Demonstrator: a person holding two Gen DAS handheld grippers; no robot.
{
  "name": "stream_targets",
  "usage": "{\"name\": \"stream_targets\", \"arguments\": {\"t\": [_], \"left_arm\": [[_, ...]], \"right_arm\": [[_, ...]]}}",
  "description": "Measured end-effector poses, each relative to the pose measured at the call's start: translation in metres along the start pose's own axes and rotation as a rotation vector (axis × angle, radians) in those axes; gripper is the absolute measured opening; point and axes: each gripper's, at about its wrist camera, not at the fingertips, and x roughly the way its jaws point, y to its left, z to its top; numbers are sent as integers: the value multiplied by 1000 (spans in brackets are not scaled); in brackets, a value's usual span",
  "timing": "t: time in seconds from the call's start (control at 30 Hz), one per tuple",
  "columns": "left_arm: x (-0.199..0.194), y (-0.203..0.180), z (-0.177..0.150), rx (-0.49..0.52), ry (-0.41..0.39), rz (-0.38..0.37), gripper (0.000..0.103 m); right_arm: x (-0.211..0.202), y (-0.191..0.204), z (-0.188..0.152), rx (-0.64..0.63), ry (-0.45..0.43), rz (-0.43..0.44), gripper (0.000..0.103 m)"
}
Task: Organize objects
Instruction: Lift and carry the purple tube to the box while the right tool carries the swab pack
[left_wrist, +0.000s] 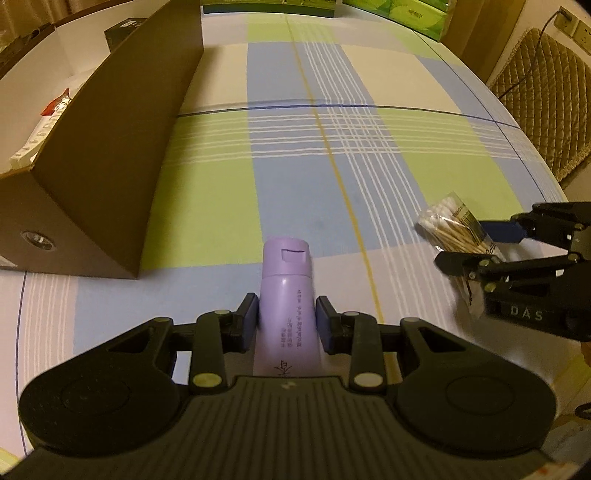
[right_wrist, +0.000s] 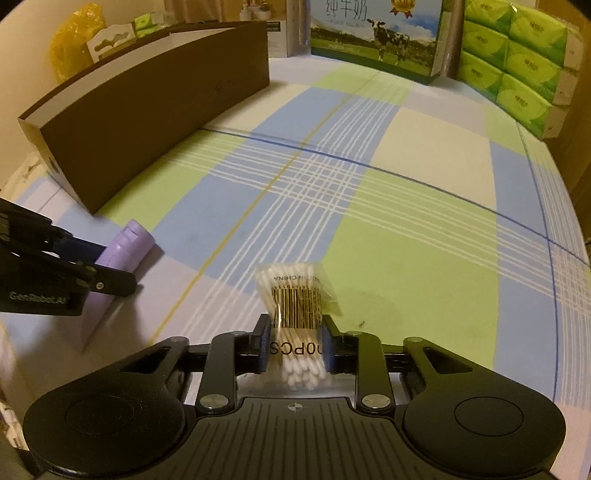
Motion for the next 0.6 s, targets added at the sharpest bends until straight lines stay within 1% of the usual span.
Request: {"name": "stream_targets", "arguments": {"t": [0.1, 0.2, 0.37, 0.6], "left_arm": [[-1, -1, 0, 14, 2, 1, 28], [-2, 2, 0, 7, 4, -22, 28], [-10, 9, -1, -1, -10, -29, 28], [-24, 17, 0, -10, -40, -35, 27]], "right_arm": [[-1, 2, 0, 5, 12, 19, 21], [-3, 3, 2, 40, 23, 56, 21], [-8, 7, 9, 58, 8, 86, 21], [-12, 17, 20, 47, -23, 108, 21]]}}
